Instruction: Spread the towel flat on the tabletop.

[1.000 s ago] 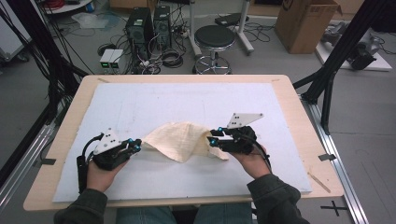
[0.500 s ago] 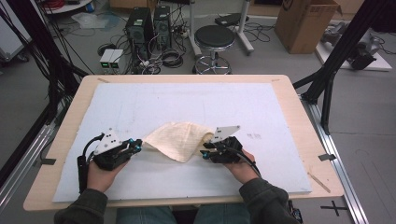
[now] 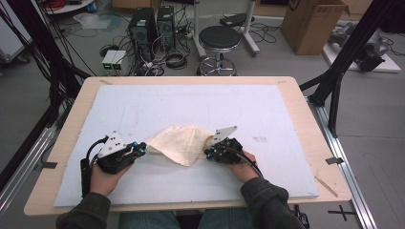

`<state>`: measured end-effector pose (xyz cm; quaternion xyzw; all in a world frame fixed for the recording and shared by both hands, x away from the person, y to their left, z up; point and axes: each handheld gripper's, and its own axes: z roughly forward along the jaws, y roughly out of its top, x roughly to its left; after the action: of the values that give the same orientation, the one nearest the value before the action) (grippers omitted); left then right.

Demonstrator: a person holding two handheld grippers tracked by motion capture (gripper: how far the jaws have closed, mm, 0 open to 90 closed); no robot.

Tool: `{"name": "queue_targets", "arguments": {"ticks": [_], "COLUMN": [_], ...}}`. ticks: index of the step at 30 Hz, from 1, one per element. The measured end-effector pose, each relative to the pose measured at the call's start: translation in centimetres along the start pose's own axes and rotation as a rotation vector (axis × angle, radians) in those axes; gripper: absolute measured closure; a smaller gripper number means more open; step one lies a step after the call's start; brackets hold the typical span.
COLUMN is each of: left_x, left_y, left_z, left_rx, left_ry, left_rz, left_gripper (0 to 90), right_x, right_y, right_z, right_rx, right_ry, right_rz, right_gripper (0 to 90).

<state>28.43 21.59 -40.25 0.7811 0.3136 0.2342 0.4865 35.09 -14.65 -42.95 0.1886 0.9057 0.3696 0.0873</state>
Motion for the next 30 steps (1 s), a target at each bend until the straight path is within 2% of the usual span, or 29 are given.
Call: {"name": "queue_targets", "arguments": {"ticks": [5,7,10,15,18,22,30], "left_x": [-0.2,-0.2,-0.2,0.0,0.7,2.1,4.8], "left_y": [0.0,0.0,0.0,-0.1,0.0,0.1,-1.2], "left_z": [-0.5,-0.7,-1.0,-1.5,-1.6,-2.1,-3.4], "left_rx": [-0.007,-0.006,-0.014,-0.014,-0.016,-0.029,0.000], "left_ry": [-0.001,-0.001,0.003,0.016,0.033,0.070,0.136], "left_rz": [0.003,0.004,0.002,-0.007,-0.022,-0.052,-0.101], "left_gripper": [86.3,86.3,86.3,86.3,86.3,86.3,86.3], "right_x": [0.8,1.2,1.8,3.0,4.4,6.6,10.7], "right_y": [-0.2,-0.2,-0.6,-1.0,-0.3,1.5,4.7], "right_z": [-2.9,-4.2,-5.8,-6.7,-6.4,-4.9,0.5], "right_rx": [-0.090,-0.115,-0.164,-0.196,-0.199,-0.198,-0.156], "right_ry": [0.078,0.085,0.115,0.163,0.219,0.292,0.430], "right_rz": [0.031,0.021,0.032,0.046,0.025,-0.023,-0.095], "right_gripper": [89.0,88.9,89.0,89.0,88.9,88.9,88.8]}}
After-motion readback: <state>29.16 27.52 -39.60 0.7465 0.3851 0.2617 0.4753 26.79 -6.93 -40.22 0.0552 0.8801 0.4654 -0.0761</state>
